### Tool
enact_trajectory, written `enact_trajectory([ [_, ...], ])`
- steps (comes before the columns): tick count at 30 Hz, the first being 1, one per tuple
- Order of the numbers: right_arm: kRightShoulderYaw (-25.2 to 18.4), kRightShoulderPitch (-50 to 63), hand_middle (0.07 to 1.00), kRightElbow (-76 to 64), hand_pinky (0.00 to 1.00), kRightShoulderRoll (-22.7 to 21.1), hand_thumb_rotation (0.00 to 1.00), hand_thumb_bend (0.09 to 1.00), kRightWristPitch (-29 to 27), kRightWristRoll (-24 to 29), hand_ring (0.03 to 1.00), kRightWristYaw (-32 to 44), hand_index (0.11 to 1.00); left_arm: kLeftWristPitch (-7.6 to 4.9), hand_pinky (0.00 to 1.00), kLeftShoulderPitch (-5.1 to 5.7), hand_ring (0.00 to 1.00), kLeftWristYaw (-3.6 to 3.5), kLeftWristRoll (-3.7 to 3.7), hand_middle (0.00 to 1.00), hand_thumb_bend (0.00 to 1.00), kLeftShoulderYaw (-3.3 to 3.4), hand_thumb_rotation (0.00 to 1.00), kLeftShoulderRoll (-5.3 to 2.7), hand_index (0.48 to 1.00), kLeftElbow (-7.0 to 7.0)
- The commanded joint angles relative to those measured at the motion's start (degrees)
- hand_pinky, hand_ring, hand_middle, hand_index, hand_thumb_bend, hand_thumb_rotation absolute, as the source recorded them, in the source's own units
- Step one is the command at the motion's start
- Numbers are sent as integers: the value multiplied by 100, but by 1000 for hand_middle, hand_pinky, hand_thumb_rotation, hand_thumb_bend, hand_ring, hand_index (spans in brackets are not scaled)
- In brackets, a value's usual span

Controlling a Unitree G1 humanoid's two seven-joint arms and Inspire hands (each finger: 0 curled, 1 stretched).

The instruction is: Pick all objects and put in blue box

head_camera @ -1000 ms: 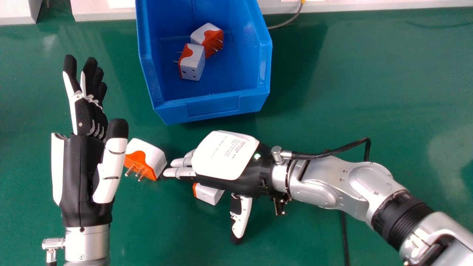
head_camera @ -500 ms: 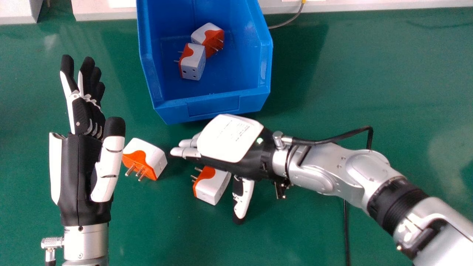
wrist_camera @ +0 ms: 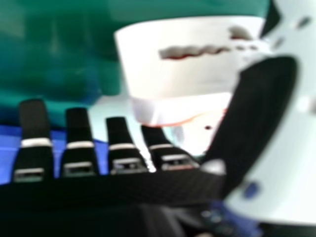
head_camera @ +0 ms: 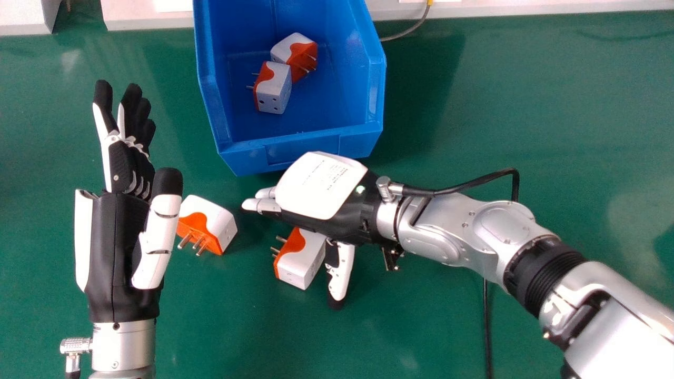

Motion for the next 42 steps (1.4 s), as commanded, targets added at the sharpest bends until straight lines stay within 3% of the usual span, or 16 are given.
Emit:
enact_trajectory([
  [1,73,-239,894,91,674,96,330,1000,210,-42,825,-155,916,-94,1000,-55,1000,-55,-44,1000,455,-4,798,56,971,-42],
  [11,679,-353,887,755,664,562,326,1000,733,-374,816,-388,918,-72,1000,-67,1000,-100,-55,1000,443,0,793,32,971,-60],
  [21,1024,-311,840,1002,684,802,310,1000,795,-299,823,-395,915,-80,1000,-67,1000,-116,-73,1000,434,7,787,27,971,-64],
  [25,1044,-343,842,1045,675,798,283,1000,706,-257,801,-502,905,-78,1000,-67,1000,-118,-78,1000,433,13,786,33,971,-60],
  [28,896,-356,799,1094,611,691,231,983,365,-72,721,-846,855,-71,1000,-74,1000,-122,-82,1000,433,14,785,35,971,-52],
  [31,803,-349,799,1159,611,622,231,983,72,36,721,-1257,855,-60,1000,-73,1000,-132,-98,1000,433,13,785,43,971,-57],
  [33,853,-372,672,1204,479,603,193,815,24,0,574,-1482,722,-60,1000,-74,1000,-139,-104,1000,430,14,785,45,972,-54],
  [34,871,-383,672,1220,479,598,193,815,26,-16,574,-1547,722,-61,1000,-75,1000,-138,-102,1000,430,15,785,43,972,-54],
  [37,859,-415,521,1240,331,558,159,670,-35,5,406,-1619,605,-59,1000,-76,1000,-136,-96,1000,423,18,783,45,972,-59],
  [42,866,-492,444,1225,257,500,141,596,-44,-22,323,-1623,545,-50,1000,-94,1000,-135,-90,1000,418,21,782,49,973,-52],
])
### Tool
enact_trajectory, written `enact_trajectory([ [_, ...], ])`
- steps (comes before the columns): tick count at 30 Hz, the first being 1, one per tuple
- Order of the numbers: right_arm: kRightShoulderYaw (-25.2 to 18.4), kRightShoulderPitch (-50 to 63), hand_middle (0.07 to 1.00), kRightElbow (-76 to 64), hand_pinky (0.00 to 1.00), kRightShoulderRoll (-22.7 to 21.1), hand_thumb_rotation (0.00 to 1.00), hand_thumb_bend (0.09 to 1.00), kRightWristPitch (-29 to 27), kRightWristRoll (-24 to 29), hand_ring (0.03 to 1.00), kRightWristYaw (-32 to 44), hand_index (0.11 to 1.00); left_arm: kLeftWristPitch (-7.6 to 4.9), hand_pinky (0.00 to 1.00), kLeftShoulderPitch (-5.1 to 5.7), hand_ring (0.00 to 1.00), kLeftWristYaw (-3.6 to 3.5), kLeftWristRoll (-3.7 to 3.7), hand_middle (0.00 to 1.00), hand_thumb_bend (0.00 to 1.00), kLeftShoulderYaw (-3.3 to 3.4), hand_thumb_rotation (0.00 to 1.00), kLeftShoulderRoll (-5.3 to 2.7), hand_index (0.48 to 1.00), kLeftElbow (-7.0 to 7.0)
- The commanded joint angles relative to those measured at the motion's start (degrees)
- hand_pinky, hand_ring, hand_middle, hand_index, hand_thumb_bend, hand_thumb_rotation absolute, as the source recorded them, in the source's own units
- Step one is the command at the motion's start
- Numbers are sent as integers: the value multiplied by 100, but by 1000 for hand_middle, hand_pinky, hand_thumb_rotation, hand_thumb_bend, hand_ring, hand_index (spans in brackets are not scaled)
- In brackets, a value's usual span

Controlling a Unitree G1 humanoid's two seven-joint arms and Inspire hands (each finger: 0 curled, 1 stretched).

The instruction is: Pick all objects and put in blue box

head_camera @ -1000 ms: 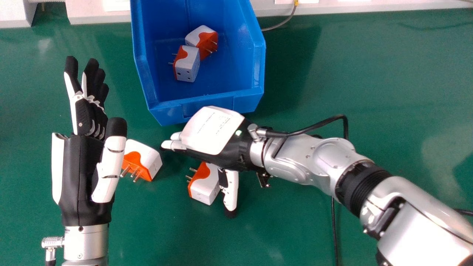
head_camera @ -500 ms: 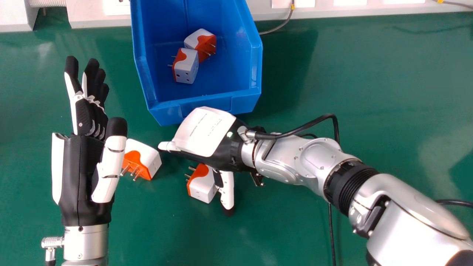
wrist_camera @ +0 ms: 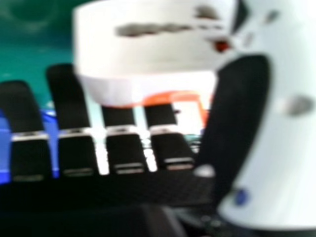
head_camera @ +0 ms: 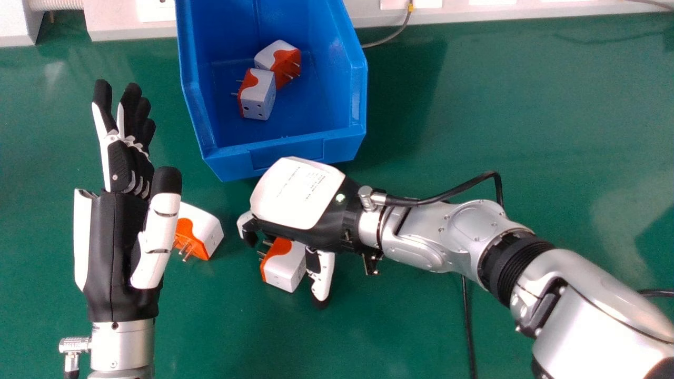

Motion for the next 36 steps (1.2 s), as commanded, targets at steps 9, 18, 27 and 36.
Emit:
enact_trajectory([
  [9,-88,-117,376,12,185,-118,127,538,152,11,247,-188,499,-63,1000,-75,1000,-8,-24,1000,415,10,782,34,974,-65],
  [18,-130,-217,382,-98,174,-189,78,525,13,39,238,-135,498,-82,1000,-65,1000,-21,-50,1000,411,22,783,50,974,-48],
  [27,-829,-162,413,-206,223,-380,32,525,-565,705,287,189,510,-97,1000,-19,1000,2,-27,1000,413,26,783,28,974,-73],
  [36,-1584,-87,434,-887,282,-799,13,525,-1036,1349,346,485,515,-92,1000,-10,1000,7,-4,1000,415,58,783,43,974,-44],
])
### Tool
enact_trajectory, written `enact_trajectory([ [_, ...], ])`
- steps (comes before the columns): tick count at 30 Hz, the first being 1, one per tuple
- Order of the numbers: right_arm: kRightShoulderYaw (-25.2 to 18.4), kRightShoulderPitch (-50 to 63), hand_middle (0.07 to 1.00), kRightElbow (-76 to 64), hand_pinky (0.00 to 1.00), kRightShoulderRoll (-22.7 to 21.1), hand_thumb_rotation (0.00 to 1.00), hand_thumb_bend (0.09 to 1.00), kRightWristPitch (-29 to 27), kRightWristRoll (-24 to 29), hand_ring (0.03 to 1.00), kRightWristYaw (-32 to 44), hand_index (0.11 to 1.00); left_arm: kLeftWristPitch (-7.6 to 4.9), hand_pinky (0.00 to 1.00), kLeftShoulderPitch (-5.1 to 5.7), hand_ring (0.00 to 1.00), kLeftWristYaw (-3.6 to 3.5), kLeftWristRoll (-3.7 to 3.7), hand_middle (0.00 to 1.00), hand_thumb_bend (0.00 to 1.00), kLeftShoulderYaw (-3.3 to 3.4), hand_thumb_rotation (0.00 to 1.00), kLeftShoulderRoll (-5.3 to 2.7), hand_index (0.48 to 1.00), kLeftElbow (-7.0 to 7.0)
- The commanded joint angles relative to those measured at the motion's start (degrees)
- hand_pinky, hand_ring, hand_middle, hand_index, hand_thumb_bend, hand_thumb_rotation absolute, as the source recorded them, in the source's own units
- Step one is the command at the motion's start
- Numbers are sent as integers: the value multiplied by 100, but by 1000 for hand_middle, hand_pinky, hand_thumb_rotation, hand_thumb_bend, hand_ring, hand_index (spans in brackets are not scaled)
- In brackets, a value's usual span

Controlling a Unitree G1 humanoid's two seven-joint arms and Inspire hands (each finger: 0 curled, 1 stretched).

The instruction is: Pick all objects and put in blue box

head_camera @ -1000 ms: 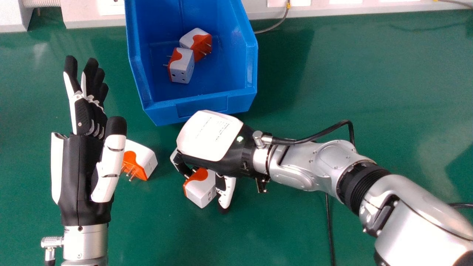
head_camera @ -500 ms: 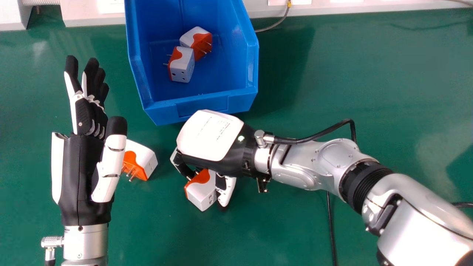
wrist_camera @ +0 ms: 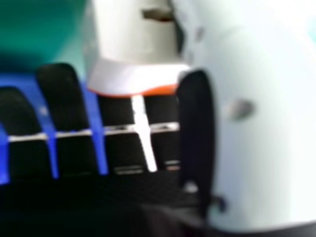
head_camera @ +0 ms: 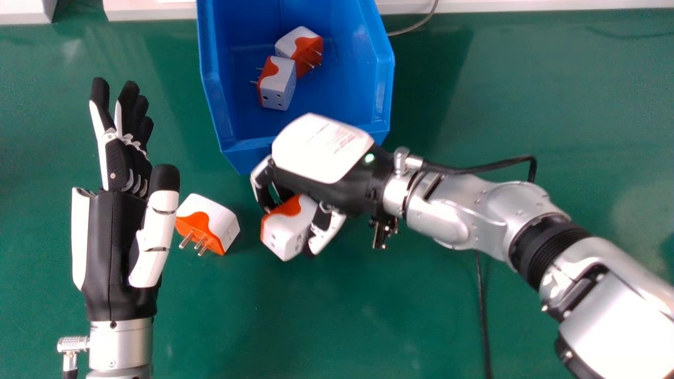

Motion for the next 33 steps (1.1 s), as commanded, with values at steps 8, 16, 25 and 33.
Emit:
enact_trajectory([
  [8,-964,175,453,-1369,236,-530,5,527,-298,839,306,312,500,-61,1000,3,1000,11,33,1000,423,25,784,61,974,-84],
  [16,-1735,218,330,-2292,100,-797,57,524,-166,1208,168,409,489,-50,1000,-28,1000,-30,1,1000,434,8,784,85,973,-54],
  [25,-2149,-377,362,-2025,77,-590,55,524,201,1455,158,578,485,-49,1000,-71,1000,-111,-95,1000,445,-5,785,78,973,-42],
  [33,-2136,-1279,408,-1086,117,-388,22,525,765,1179,205,198,499,-95,1000,-126,1000,-141,-113,1000,449,23,785,64,973,48],
])
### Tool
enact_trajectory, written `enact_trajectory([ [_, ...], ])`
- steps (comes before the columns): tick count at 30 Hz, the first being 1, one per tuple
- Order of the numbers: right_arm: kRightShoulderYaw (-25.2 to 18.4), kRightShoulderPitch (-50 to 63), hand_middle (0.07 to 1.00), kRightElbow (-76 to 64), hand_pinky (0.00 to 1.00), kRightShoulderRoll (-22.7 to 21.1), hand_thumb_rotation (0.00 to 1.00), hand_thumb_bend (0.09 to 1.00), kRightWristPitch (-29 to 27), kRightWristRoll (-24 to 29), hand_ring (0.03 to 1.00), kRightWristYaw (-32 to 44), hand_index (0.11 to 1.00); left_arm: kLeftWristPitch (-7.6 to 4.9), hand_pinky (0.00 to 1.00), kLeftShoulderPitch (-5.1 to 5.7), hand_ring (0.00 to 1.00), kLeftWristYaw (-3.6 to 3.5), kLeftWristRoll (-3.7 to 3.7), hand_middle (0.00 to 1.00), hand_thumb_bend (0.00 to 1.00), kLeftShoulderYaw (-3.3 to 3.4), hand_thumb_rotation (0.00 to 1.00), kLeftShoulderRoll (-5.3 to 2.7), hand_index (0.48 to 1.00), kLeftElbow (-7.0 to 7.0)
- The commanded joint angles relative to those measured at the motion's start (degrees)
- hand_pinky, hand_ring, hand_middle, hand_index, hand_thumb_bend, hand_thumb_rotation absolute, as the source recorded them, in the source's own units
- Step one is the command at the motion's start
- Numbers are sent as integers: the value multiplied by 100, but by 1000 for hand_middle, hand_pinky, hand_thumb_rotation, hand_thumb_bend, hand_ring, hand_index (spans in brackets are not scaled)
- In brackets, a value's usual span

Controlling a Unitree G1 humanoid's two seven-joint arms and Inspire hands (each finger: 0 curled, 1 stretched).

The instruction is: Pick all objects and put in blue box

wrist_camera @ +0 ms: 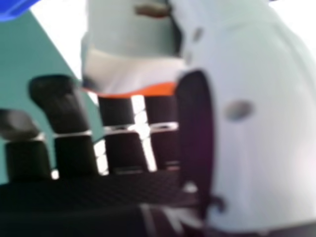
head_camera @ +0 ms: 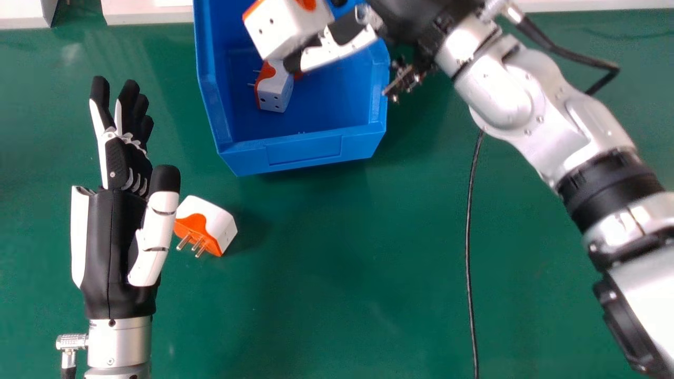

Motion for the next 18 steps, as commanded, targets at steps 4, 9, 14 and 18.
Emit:
enact_trajectory([
  [4,-41,-997,427,704,185,152,14,523,293,-7,266,-402,505,-96,1000,-73,1000,-23,-69,1000,450,21,786,46,973,6],
  [9,77,-1505,446,1416,263,298,9,522,457,-79,329,-692,504,-126,1000,-121,1000,17,-17,1000,445,36,786,22,972,56],
  [14,179,-1843,452,1902,289,455,7,522,719,-195,350,-849,505,-148,1000,-171,1000,49,14,1000,442,56,786,25,972,107],
  [18,360,-2113,458,2230,311,636,5,521,1093,-339,366,-941,505,-169,1000,-199,1000,66,53,1000,440,70,786,17,972,123],
])
